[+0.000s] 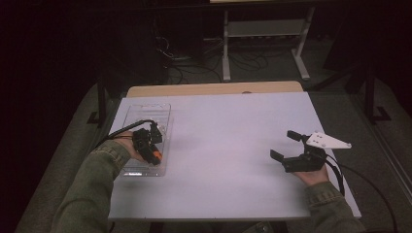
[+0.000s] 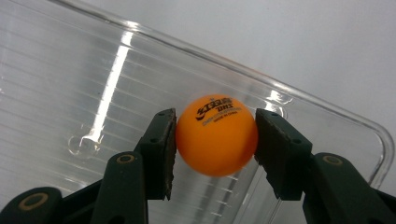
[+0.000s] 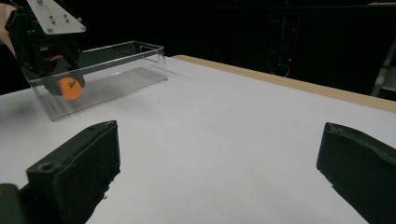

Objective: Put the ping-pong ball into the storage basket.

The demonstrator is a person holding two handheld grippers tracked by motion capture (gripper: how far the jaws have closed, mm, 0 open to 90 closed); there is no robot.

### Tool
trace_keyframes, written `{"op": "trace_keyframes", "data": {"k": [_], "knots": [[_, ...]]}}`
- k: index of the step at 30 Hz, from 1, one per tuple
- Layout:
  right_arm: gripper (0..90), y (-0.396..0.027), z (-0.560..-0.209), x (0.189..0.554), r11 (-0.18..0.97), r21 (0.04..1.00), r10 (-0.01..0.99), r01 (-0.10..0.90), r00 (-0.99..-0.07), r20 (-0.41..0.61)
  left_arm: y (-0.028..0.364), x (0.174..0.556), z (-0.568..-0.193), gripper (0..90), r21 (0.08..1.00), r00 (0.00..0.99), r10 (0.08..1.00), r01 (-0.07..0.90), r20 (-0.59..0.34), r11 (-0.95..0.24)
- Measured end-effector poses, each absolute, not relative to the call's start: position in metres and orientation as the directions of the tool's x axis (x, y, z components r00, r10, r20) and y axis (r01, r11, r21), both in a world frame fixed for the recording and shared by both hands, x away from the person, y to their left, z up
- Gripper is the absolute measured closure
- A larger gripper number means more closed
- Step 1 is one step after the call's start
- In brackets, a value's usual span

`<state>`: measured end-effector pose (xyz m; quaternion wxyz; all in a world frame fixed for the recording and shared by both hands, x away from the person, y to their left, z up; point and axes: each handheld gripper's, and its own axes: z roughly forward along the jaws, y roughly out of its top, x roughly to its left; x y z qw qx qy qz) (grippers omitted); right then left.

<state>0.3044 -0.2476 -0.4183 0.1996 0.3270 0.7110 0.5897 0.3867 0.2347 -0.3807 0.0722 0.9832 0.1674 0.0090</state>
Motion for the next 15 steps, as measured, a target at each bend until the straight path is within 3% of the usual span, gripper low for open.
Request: {"op": "trace_keyframes", "data": {"k": [15], "knots": [[0.0, -0.2476, -0.418, 0.3041, 0.09, 0.969, 0.701, 0.229, -0.706, 0.102, 0.2409, 0.3856, -0.3706, 36.1, 0.177, 0.932, 0.362, 0.354, 0.018, -0.918]]}}
